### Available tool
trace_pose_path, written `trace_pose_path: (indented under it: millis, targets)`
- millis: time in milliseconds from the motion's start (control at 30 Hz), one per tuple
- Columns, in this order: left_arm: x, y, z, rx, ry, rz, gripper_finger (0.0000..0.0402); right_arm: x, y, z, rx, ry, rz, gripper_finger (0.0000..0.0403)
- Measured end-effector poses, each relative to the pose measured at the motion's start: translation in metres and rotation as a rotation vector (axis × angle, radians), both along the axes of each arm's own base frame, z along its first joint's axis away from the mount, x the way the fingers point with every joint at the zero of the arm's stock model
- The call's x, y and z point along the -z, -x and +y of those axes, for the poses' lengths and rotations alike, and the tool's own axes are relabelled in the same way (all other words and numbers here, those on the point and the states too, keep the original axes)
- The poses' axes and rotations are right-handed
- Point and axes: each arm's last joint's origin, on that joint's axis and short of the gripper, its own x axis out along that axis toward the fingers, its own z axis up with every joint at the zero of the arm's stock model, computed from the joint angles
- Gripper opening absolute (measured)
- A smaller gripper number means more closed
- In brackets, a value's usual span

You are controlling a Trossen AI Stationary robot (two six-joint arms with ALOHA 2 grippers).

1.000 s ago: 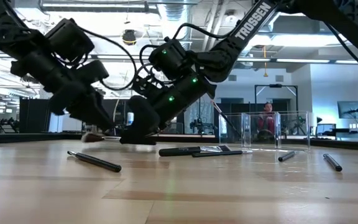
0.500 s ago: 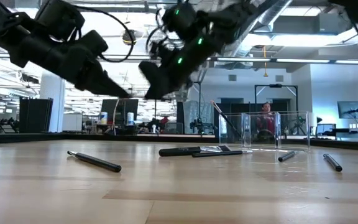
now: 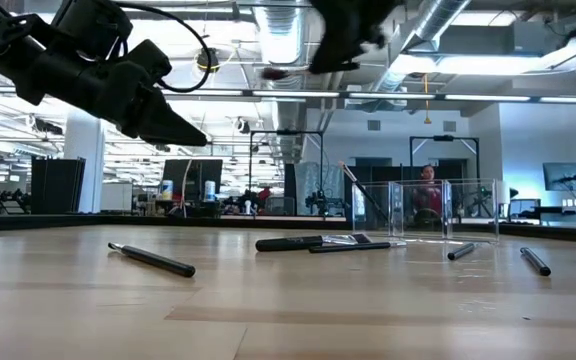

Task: Pick & Place Makeup Brushes
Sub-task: Put the black highlighter brush into the makeup organizer

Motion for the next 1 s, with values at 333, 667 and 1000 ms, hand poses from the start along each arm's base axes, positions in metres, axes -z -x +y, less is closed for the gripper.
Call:
trace_pose_path:
  millis: [333, 667, 1000]
  targets:
    - [-0.004, -0.001, 0.0, 0.001, -0.004, -0.039, 0.0128, 0.076, 0.077, 0.028, 0.123, -0.067, -0.399, 0.0032]
    - [-0.033, -0.006, 0.0, 0.003, 0.032, -0.344, 0.0116, 0.112, 0.117, 0.003, -0.113, -0.143, -0.874, 0.0033]
    - [-0.061, -0.063, 0.015, 0.165, 0.066, -0.372, 0.0102, 0.112, 0.11, -0.008, -0.251, -0.103, -0.95, 0.0033]
